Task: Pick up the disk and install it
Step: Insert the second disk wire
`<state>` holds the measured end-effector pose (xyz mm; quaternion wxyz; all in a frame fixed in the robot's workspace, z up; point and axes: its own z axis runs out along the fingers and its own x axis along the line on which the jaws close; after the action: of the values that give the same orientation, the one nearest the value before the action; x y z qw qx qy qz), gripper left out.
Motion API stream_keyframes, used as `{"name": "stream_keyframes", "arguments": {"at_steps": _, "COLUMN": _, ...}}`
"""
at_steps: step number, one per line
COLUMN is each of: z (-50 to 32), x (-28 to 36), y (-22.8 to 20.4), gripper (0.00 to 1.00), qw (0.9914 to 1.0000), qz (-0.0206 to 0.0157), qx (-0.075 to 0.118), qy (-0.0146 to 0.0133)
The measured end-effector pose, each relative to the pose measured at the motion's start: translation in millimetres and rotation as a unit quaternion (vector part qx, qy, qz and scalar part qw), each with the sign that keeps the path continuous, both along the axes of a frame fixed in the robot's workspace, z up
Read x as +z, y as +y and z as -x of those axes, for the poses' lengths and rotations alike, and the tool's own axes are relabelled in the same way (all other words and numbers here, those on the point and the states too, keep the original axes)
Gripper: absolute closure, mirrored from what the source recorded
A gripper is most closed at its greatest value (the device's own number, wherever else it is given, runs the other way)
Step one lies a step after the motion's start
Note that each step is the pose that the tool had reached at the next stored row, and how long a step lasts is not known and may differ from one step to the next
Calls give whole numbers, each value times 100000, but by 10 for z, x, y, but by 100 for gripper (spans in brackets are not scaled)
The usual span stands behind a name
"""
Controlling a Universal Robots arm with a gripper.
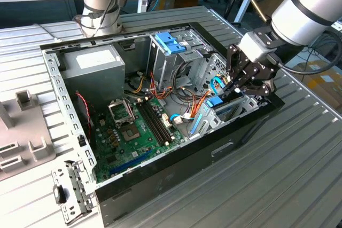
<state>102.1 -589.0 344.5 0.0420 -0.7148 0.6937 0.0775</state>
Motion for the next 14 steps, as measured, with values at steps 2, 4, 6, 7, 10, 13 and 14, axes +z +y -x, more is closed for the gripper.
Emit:
{"name": "stream_keyframes", "arguments": {"at_steps": 2, "z": -4, "x": 13, "y": 0, "gripper": 84, "qw": 100000, "qz": -3, "qx": 285, "qy": -3}}
{"name": "stream_keyframes", "arguments": {"at_steps": 4, "z": -4, "x": 45, "y": 0, "gripper": 84, "qw": 99999, "qz": 3, "qx": 515, "qy": -2}}
{"name": "stream_keyframes", "arguments": {"at_steps": 6, "z": -8, "x": 57, "y": 0, "gripper": 84, "qw": 99997, "qz": -5, "qx": 762, "qy": -3}}
{"name": "stream_keyframes", "arguments": {"at_steps": 7, "z": -10, "x": 56, "y": 1, "gripper": 84, "qw": 99997, "qz": -8, "qx": 780, "qy": 5}}
{"name": "stream_keyframes", "arguments": {"at_steps": 10, "z": -13, "x": 49, "y": 0, "gripper": 84, "qw": 99997, "qz": -203, "qx": 780, "qy": 67}}
{"name": "stream_keyframes", "arguments": {"at_steps": 13, "z": -16, "x": 35, "y": 0, "gripper": 84, "qw": 99995, "qz": -521, "qx": 781, "qy": 144}}
{"name": "stream_keyframes", "arguments": {"at_steps": 14, "z": -18, "x": 33, "y": 0, "gripper": 84, "qw": 99995, "qz": -613, "qx": 782, "qy": 159}}
